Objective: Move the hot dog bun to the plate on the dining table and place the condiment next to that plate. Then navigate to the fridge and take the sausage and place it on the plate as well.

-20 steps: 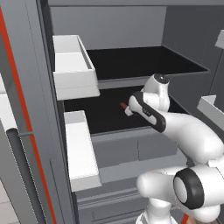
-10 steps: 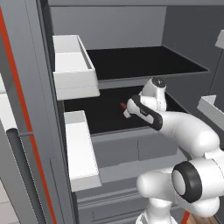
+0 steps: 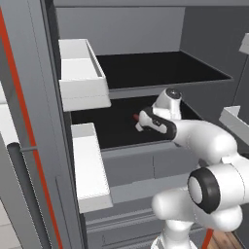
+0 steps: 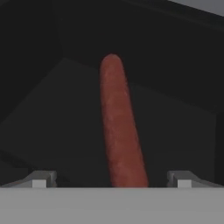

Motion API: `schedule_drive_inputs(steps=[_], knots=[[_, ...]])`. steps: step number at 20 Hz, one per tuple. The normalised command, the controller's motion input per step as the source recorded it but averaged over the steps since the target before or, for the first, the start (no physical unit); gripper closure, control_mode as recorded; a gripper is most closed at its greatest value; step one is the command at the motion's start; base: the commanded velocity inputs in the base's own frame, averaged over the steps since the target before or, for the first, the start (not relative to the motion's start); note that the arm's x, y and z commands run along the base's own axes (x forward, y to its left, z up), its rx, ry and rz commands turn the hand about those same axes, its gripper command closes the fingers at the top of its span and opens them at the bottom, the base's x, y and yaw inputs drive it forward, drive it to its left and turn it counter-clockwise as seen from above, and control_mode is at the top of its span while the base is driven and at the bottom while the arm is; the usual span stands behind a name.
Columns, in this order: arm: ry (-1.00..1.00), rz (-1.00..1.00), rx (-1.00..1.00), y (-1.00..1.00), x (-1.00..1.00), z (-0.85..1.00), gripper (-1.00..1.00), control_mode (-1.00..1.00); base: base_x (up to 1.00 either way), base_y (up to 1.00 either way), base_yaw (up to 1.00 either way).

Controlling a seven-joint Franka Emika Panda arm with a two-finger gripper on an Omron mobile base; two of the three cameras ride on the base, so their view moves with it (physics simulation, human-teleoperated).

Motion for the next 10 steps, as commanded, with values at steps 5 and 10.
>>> schedule_drive_inputs(steps=[5,10], knots=[[0.00,0.00,0.00,0.00,0.31,-0.12,-1.00,-1.00,0.00,0.00,0.00],[0.00,0.00,0.00,0.00,0.31,-0.13,-1.00,-1.00,0.00,0.00,0.00]])
